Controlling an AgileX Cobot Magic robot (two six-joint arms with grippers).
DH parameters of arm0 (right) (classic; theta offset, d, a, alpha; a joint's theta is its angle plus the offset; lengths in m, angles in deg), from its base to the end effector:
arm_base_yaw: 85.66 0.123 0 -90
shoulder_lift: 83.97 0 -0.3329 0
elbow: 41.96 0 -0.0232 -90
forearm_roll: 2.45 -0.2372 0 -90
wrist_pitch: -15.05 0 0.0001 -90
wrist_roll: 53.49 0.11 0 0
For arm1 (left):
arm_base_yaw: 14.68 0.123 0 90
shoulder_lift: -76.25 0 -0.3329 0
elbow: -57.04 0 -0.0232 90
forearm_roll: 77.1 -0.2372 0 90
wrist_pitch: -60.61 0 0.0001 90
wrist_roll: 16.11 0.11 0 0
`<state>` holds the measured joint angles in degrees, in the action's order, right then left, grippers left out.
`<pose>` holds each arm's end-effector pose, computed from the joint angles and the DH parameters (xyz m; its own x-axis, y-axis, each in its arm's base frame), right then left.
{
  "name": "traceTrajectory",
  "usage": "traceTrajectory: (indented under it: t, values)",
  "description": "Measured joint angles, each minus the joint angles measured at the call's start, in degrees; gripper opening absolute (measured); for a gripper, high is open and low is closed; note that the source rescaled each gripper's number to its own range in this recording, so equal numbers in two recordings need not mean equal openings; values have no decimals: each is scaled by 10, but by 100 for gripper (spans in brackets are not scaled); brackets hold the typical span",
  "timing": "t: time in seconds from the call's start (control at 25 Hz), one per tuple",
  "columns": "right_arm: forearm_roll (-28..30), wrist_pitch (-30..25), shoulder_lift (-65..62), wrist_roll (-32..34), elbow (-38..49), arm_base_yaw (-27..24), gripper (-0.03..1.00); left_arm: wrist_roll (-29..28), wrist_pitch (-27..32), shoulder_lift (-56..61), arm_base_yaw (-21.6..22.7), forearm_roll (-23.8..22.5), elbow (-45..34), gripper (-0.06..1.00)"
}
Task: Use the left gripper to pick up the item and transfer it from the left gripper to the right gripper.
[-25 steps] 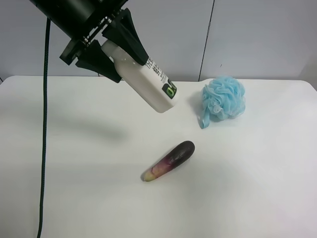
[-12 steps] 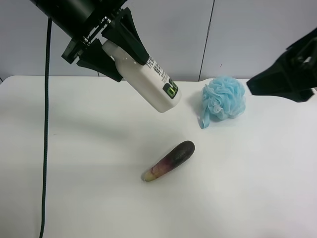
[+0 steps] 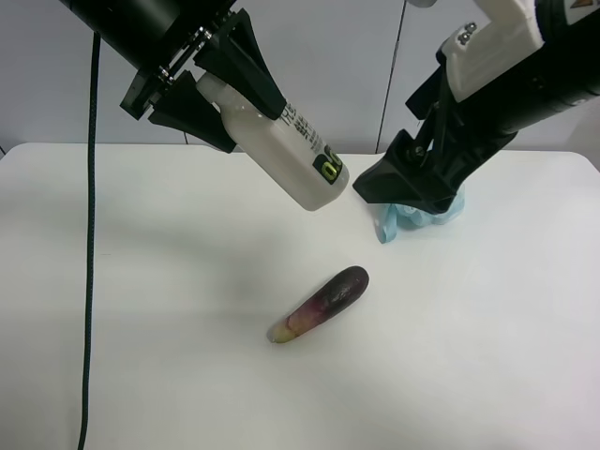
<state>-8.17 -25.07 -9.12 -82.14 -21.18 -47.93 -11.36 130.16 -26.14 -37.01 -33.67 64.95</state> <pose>0.1760 0.1451 0.3656 -0.2496 -0.7118 -0.6566 -0.8214 0.5147 -0.2457 0.2895 -0.1955 0.3751 -0.9516 0.1971 -0.2359 0.3061 0.6782 -0.6681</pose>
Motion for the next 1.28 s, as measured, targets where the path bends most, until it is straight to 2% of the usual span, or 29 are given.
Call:
traceTrajectory:
  t: [0.44, 0.8, 1.28]
  values:
    - [-107, 72, 33, -118, -1, 3, 100, 0, 0, 0, 0, 5, 0, 3]
    - [-161, 85, 76, -169, -1, 3, 100, 19, 0, 0, 0, 29, 0, 3]
    - [-176, 89, 88, -190, -1, 3, 100, 74, 0, 0, 0, 39, 0, 3]
